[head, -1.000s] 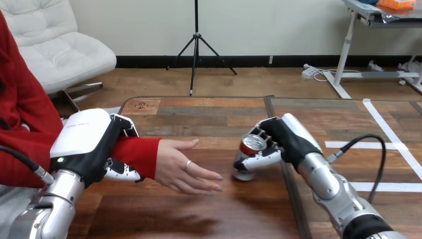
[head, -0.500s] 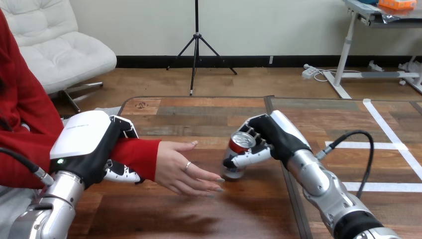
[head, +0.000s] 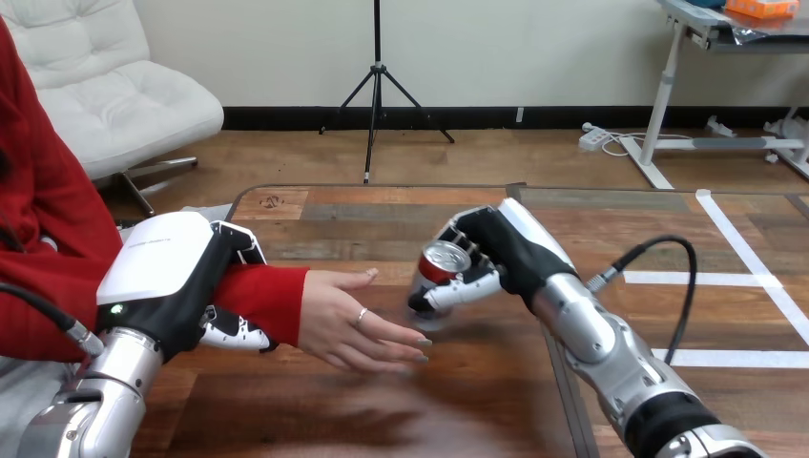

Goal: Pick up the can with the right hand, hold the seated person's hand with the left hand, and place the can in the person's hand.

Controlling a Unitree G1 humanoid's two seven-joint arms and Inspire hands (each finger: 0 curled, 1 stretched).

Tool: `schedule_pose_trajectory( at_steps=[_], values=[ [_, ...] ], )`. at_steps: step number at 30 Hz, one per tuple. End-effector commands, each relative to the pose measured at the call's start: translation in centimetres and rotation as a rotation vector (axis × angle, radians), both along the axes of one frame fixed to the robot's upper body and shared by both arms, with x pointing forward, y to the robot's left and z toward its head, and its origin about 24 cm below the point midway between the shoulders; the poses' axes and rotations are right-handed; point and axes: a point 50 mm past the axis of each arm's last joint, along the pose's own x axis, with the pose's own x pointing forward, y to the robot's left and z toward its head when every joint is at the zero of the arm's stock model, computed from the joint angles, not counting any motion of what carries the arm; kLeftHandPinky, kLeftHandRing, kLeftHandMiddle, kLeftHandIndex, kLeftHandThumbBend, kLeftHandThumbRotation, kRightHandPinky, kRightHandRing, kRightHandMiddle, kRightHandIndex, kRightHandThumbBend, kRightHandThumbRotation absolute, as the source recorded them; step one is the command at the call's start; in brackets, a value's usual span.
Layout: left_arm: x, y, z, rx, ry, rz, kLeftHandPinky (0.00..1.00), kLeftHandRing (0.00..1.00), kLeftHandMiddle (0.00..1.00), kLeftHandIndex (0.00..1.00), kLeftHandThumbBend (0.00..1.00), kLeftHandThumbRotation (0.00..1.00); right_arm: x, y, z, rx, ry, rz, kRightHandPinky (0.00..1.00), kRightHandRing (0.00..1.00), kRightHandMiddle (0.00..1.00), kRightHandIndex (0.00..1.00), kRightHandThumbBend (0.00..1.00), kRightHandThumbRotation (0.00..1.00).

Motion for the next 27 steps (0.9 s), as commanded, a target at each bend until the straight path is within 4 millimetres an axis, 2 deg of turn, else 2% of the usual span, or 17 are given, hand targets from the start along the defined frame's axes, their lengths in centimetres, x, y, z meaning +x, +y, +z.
schedule_pose_trajectory(
  at_steps=[1, 27],
  values=[
    [1.5, -1.7, 5.5, -0.059, -0.269, -0.066, 0.31, 0.37, 0.41, 0.41, 0.85, 0.0, 2.9, 3.5, 9.0, 0.067, -0.318, 0.129, 0.33, 0.36, 0.41, 0.43, 0.78, 0.0],
    [2.0, -1.5, 5.7, -0.07, -0.297, -0.046, 0.31, 0.37, 0.4, 0.41, 0.84, 0.0, 2.0, 5.0, 10.7, 0.117, -0.386, 0.212, 0.32, 0.35, 0.41, 0.42, 0.78, 0.0]
  ],
)
